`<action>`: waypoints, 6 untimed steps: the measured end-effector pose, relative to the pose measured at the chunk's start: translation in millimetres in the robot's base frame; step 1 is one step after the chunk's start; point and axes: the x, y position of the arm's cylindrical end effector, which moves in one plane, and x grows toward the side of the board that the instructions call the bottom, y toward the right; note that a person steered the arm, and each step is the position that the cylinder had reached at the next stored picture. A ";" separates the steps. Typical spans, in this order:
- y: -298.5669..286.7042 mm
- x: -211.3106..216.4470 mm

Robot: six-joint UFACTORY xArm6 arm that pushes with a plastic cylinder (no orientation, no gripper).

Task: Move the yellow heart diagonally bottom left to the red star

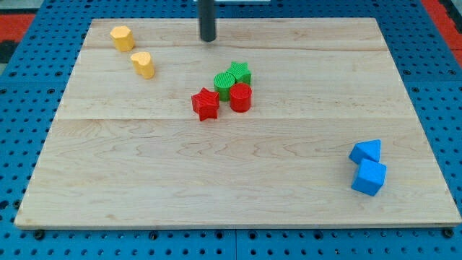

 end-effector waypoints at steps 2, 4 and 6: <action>-81.6 1.5; -95.5 32.8; -70.4 155.6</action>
